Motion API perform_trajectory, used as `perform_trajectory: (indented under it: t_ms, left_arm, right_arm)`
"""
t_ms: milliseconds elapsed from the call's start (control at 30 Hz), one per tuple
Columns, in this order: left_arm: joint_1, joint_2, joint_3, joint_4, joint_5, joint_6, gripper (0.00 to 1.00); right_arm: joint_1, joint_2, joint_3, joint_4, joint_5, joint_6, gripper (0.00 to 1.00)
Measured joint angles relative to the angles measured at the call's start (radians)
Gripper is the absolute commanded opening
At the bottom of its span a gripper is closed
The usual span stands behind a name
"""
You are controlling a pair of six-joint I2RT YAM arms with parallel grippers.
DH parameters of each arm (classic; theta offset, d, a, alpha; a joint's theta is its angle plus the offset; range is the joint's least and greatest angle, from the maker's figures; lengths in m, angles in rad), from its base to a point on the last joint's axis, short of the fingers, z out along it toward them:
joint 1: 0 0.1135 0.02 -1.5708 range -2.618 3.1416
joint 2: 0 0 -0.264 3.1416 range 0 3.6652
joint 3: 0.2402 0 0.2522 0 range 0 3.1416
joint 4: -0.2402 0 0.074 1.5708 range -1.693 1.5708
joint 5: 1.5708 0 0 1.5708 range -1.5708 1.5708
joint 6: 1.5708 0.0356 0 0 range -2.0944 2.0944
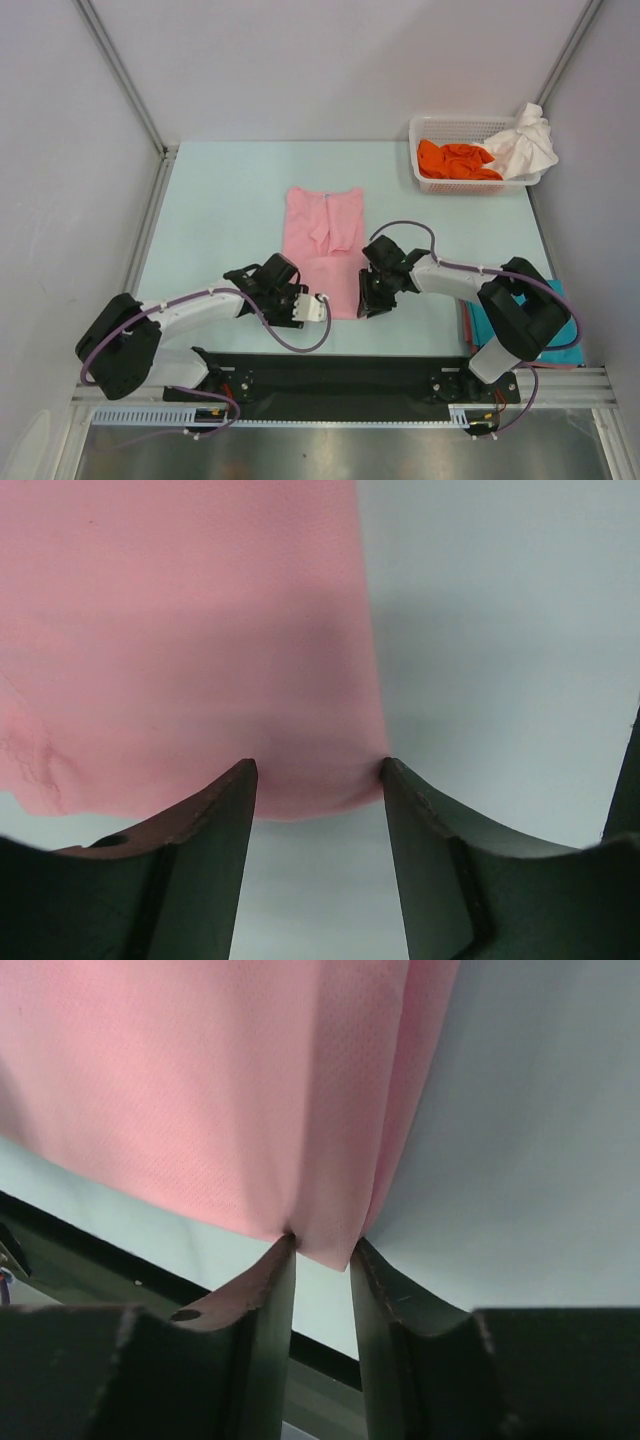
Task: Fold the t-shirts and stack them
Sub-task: Fold the tshirt
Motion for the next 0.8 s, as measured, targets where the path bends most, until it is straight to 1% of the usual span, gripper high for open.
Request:
perform_trajectory:
  t_ms: [33, 67, 100, 133, 167, 200, 233, 267, 400, 500, 567, 633, 800]
  left_arm:
    - [-0.001, 0.000, 0.000, 0.000, -0.001, 0.000, 0.56]
    - [-0.001, 0.002, 0.000, 0.000, 0.000, -0.001, 0.53]
    - [-0.002, 0.004, 0.000, -0.001, 0.001, -0.001, 0.43]
    - [-0.003, 0.006, 0.000, -0.002, 0.003, -0.004, 0.35]
    - [-0.005, 0.011, 0.000, 0.001, 0.004, -0.005, 0.24]
    - [-0.008, 0.017, 0.001, 0.004, 0.004, -0.010, 0.01]
    - [-0.010, 0.025, 0.003, 0.008, 0.004, -0.022, 0.00]
    - [-0.011, 0.033, 0.007, 0.014, 0.001, -0.023, 0.00]
    - [-0.011, 0.072, 0.050, -0.010, -0.004, -0.067, 0.00]
    - [0.017, 0.095, 0.088, -0.042, 0.016, -0.090, 0.00]
    - [0.060, 0.113, 0.135, -0.083, 0.035, -0.098, 0.00]
    - [0.126, 0.140, 0.214, -0.120, 0.053, -0.099, 0.00]
    - [0.269, 0.222, 0.446, -0.164, 0.068, -0.093, 0.00]
  right_arm:
    - [0.000, 0.002, 0.000, 0.000, 0.002, 0.000, 0.21]
    - [0.000, 0.003, 0.000, 0.000, 0.003, -0.003, 0.17]
    - [0.001, 0.006, 0.000, -0.001, 0.004, -0.004, 0.14]
    - [0.001, 0.009, 0.001, -0.002, 0.004, -0.005, 0.08]
    - [0.001, 0.011, 0.001, -0.003, 0.004, -0.008, 0.06]
    - [0.001, 0.011, 0.004, -0.005, 0.003, -0.009, 0.05]
    - [0.001, 0.011, 0.008, -0.009, 0.003, -0.011, 0.01]
    - [0.001, 0.012, 0.012, -0.013, 0.003, -0.014, 0.00]
    - [0.000, 0.016, 0.047, -0.052, 0.002, -0.028, 0.00]
    - [-0.018, 0.016, 0.100, -0.100, -0.016, -0.040, 0.00]
    - [-0.045, 0.016, 0.143, -0.123, -0.035, -0.050, 0.00]
    - [-0.092, 0.016, 0.200, -0.140, -0.059, -0.063, 0.00]
    - [-0.209, 0.104, 0.433, -0.167, -0.096, -0.113, 0.00]
